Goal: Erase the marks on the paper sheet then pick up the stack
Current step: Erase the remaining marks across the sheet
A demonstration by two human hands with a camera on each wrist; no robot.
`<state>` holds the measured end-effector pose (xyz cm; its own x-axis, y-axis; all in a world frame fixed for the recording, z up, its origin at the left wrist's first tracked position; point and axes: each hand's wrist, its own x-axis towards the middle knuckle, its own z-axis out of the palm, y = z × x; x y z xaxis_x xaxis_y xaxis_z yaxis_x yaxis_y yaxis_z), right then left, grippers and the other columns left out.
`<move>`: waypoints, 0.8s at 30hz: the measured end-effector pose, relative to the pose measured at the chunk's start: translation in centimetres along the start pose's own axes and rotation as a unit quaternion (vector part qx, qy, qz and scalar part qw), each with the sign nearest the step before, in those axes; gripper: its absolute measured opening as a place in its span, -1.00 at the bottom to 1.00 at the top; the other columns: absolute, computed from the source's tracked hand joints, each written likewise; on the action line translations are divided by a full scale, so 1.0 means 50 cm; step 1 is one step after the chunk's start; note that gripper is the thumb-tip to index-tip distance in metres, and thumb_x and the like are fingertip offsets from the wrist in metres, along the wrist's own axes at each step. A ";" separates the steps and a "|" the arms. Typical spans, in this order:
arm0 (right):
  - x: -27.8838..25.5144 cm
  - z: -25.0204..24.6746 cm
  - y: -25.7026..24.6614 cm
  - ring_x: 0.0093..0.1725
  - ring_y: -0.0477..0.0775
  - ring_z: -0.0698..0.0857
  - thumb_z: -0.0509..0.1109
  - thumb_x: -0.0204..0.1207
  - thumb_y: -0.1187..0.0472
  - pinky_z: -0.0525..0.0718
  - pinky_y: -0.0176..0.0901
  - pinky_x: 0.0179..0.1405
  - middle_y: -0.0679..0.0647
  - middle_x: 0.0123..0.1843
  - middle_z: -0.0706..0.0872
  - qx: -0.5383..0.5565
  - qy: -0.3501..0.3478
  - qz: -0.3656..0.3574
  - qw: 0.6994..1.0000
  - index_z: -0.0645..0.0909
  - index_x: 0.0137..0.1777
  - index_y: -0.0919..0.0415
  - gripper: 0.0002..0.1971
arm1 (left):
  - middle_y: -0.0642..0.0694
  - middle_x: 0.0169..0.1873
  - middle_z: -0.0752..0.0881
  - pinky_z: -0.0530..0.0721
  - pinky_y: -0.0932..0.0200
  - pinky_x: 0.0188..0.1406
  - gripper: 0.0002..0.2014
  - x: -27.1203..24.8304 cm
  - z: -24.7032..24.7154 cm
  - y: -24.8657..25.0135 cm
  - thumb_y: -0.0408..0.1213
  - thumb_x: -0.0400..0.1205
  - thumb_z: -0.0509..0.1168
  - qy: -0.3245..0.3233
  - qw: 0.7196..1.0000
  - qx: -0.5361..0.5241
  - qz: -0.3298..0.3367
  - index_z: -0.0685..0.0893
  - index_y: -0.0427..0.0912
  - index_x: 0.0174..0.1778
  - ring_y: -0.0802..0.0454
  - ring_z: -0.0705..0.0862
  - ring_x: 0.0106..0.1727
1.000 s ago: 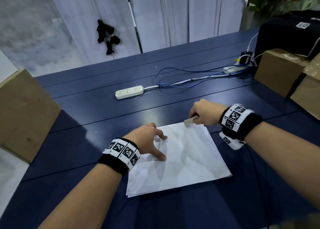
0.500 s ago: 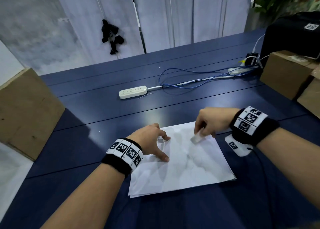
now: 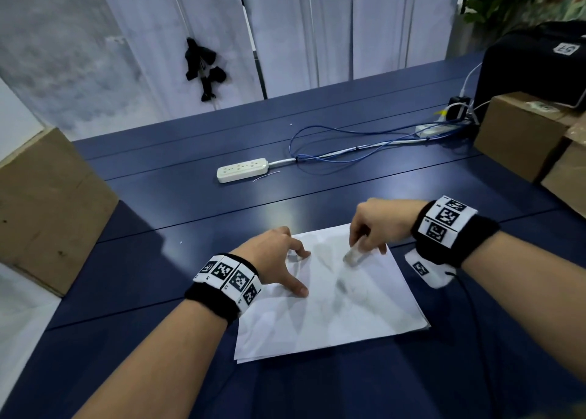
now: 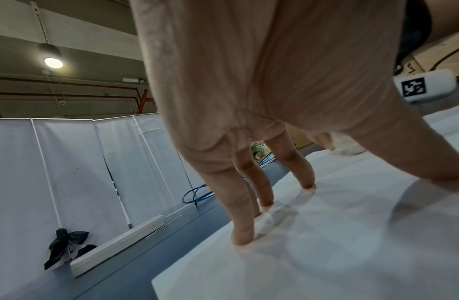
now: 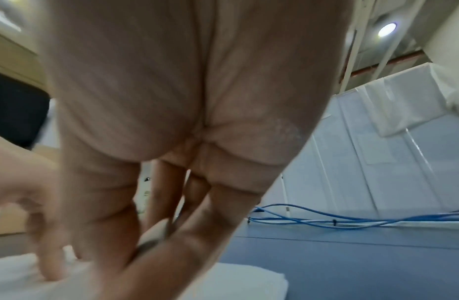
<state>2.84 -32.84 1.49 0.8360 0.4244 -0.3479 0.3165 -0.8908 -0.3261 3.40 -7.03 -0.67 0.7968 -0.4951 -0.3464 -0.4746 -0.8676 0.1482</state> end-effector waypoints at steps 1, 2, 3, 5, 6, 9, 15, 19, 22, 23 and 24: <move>0.013 -0.004 0.008 -0.46 -0.09 0.79 0.52 0.44 -0.06 0.72 -0.22 -0.28 0.02 -0.32 0.83 -0.011 0.040 0.012 0.999 0.79 -0.13 0.03 -0.82 | 0.12 0.10 0.48 0.66 -0.03 0.22 -0.20 0.000 0.000 0.001 0.30 0.19 0.65 0.000 1.000 0.002 0.000 0.65 0.25 0.39 0.05 0.59 0.14; 0.026 -0.009 0.015 -0.47 -0.06 0.80 0.46 0.49 0.07 0.75 -0.19 -0.29 0.03 -0.28 0.83 -0.020 0.078 0.030 0.996 0.78 -0.10 0.05 -0.89 | 0.12 0.10 0.47 0.65 -0.03 0.22 -0.20 -0.001 -0.001 0.000 0.30 0.20 0.65 -0.001 1.000 0.002 0.000 0.65 0.24 0.39 0.05 0.59 0.14; 0.036 -0.011 0.025 -0.48 -0.04 0.80 0.40 0.49 0.13 0.78 -0.16 -0.28 0.03 -0.26 0.82 -0.024 0.109 0.046 0.993 0.77 -0.08 0.06 -0.88 | 0.12 0.10 0.47 0.65 -0.03 0.23 -0.20 -0.001 -0.001 0.001 0.30 0.20 0.65 -0.002 1.000 0.002 -0.001 0.65 0.24 0.40 0.05 0.59 0.15; 0.037 -0.010 0.037 -0.50 -0.05 0.79 0.39 0.47 0.13 0.82 -0.10 -0.23 -0.05 -0.32 0.79 -0.022 0.128 0.057 0.990 0.78 -0.06 0.06 -0.85 | 0.11 0.10 0.47 0.65 -0.03 0.23 -0.19 -0.002 -0.001 0.001 0.30 0.21 0.65 -0.002 1.000 0.000 -0.002 0.64 0.23 0.41 0.05 0.58 0.15; 0.026 -0.007 0.038 -0.51 -0.06 0.78 0.41 0.45 0.08 0.82 -0.11 -0.20 -0.08 -0.36 0.77 -0.012 0.116 0.046 0.992 0.78 -0.06 0.06 -0.84 | 0.11 0.11 0.47 0.65 -0.03 0.23 -0.19 -0.001 -0.001 0.001 0.29 0.21 0.65 -0.001 1.000 -0.001 -0.001 0.65 0.23 0.41 0.04 0.58 0.15; -0.026 0.001 0.018 -0.48 -0.05 0.78 0.49 0.29 -0.21 0.67 -0.40 -0.35 -0.05 -0.42 0.76 0.031 0.011 -0.003 0.999 0.80 -0.06 0.02 -0.63 | 0.09 0.13 0.48 0.64 -0.02 0.25 -0.20 -0.001 -0.001 0.000 0.29 0.21 0.65 -0.002 1.000 0.001 -0.001 0.65 0.23 0.40 0.04 0.59 0.18; 0.006 -0.011 0.025 -0.50 -0.07 0.70 0.45 0.47 0.01 0.73 -0.20 -0.32 -0.12 -0.51 0.67 -0.016 0.114 0.041 0.993 0.81 -0.04 0.07 -0.81 | 0.08 0.16 0.49 0.64 -0.03 0.26 -0.19 -0.003 -0.002 0.003 0.28 0.22 0.65 -0.002 1.000 0.001 -0.001 0.64 0.22 0.42 0.04 0.58 0.20; -0.008 -0.010 0.025 -0.48 -0.20 0.62 0.43 0.48 0.02 0.56 -0.30 -0.40 -0.25 -0.60 0.62 -0.046 0.111 0.024 0.992 0.82 0.00 0.03 -0.80 | 0.09 0.16 0.48 0.64 -0.04 0.27 -0.19 -0.004 -0.001 0.002 0.29 0.22 0.65 -0.003 1.000 -0.002 -0.004 0.64 0.24 0.42 0.05 0.57 0.20; -0.036 0.001 0.017 -0.43 -0.05 0.72 0.49 0.33 -0.31 0.59 -0.37 -0.42 -0.20 -0.52 0.69 -0.011 -0.010 -0.009 1.000 0.81 -0.06 -0.06 -0.63 | 0.09 0.16 0.48 0.64 -0.02 0.25 -0.20 -0.003 -0.003 0.003 0.28 0.22 0.65 -0.003 1.000 0.001 -0.003 0.64 0.23 0.41 0.04 0.58 0.20; -0.036 0.002 0.016 -0.40 -0.02 0.75 0.49 0.28 -0.35 0.66 -0.32 -0.38 -0.13 -0.48 0.72 -0.009 -0.022 -0.009 1.000 0.80 -0.08 -0.07 -0.59 | 0.09 0.15 0.48 0.64 -0.02 0.24 -0.20 -0.003 -0.003 0.004 0.28 0.22 0.65 -0.003 1.000 0.002 -0.003 0.64 0.23 0.41 0.04 0.58 0.19; -0.029 0.000 0.016 -0.38 -0.01 0.77 0.48 0.27 -0.32 0.72 -0.27 -0.30 -0.09 -0.45 0.74 -0.018 -0.007 -0.005 1.000 0.80 -0.07 -0.06 -0.59 | 0.09 0.15 0.48 0.64 -0.02 0.24 -0.20 -0.003 -0.004 0.005 0.28 0.22 0.65 -0.003 1.000 0.002 -0.003 0.64 0.23 0.41 0.04 0.58 0.19</move>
<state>1.87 -34.18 1.76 0.8266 0.4359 -0.3561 0.3414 -0.8913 -0.2985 3.24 -7.16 -0.40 0.7969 -0.4902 -0.3531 -0.4720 -0.8700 0.1426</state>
